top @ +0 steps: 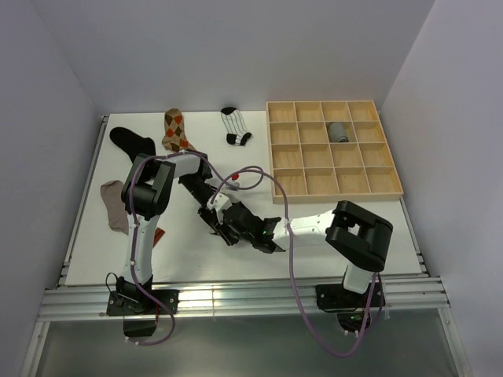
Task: Roll the socks
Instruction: Roll the sock at the center of the board.
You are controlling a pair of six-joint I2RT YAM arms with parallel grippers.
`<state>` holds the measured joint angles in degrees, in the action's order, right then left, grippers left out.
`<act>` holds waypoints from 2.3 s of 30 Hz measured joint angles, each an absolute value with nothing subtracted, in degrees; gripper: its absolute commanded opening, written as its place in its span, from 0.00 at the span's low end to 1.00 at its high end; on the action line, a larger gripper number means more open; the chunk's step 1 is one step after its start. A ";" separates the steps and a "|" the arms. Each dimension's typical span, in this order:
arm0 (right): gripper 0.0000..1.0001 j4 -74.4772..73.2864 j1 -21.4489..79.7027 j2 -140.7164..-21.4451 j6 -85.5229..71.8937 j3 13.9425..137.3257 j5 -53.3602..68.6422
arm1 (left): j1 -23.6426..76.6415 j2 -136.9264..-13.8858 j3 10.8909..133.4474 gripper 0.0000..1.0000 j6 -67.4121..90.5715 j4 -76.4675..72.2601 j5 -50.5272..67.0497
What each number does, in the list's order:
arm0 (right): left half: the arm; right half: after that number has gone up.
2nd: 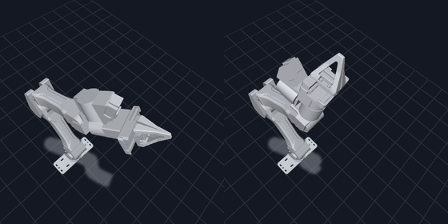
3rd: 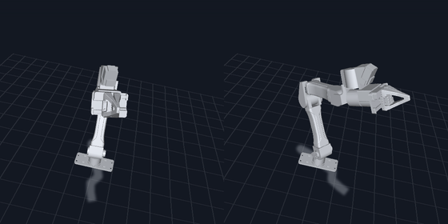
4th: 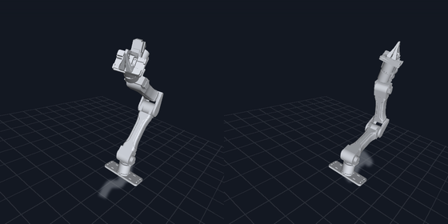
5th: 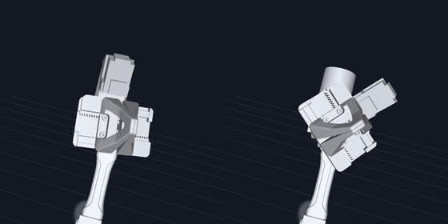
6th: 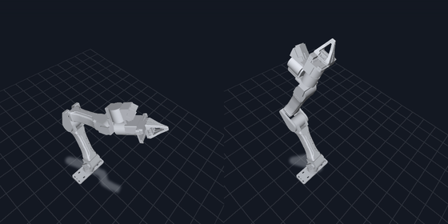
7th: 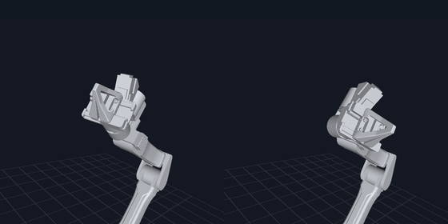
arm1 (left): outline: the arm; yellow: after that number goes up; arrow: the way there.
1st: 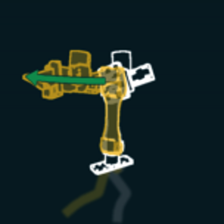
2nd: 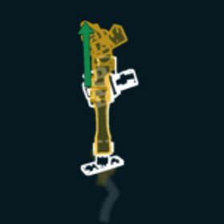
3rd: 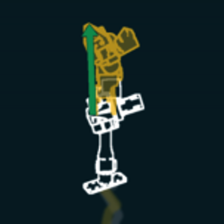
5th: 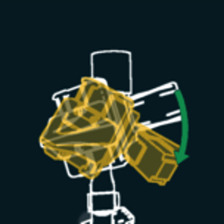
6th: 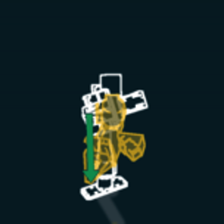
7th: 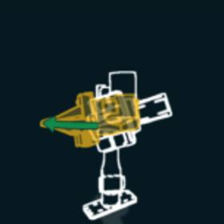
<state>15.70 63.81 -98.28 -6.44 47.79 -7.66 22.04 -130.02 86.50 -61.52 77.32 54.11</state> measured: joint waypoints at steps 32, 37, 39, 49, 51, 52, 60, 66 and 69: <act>0.08 9.52 48.82 -101.65 -16.53 50.06 20.88 | 16.97 -106.98 70.89 0.37 -34.20 40.99 51.05; 0.09 1.52 44.34 -105.84 -18.33 56.75 28.99 | 14.98 -96.51 62.57 0.43 -28.49 28.10 47.37; 0.10 -1.63 42.46 -108.01 -18.74 59.55 32.14 | 14.92 -91.15 59.11 0.44 -27.46 23.44 45.78; 0.10 -14.28 36.38 -118.78 -19.92 71.75 46.65 | 20.29 -79.05 45.10 0.54 -36.53 12.99 36.45; 0.11 -15.42 35.81 -119.98 -20.10 72.75 48.40 | 23.49 -75.70 39.16 0.55 -39.57 10.41 33.41; 0.11 -16.03 35.59 -120.53 -20.12 73.25 49.30 | 26.06 -74.30 37.01 0.56 -40.71 9.93 32.29; 0.11 -18.76 34.59 -123.17 -20.58 75.33 53.54 | 34.26 -72.36 32.14 0.57 -47.86 3.11 25.98; 0.11 -19.88 34.17 -123.24 -20.60 75.42 53.78 | 37.76 -75.72 31.14 0.54 -50.72 -1.06 23.44; 0.11 -20.51 34.06 -123.24 -20.58 75.42 53.89 | 38.35 -77.23 30.92 0.52 -51.59 -2.61 22.52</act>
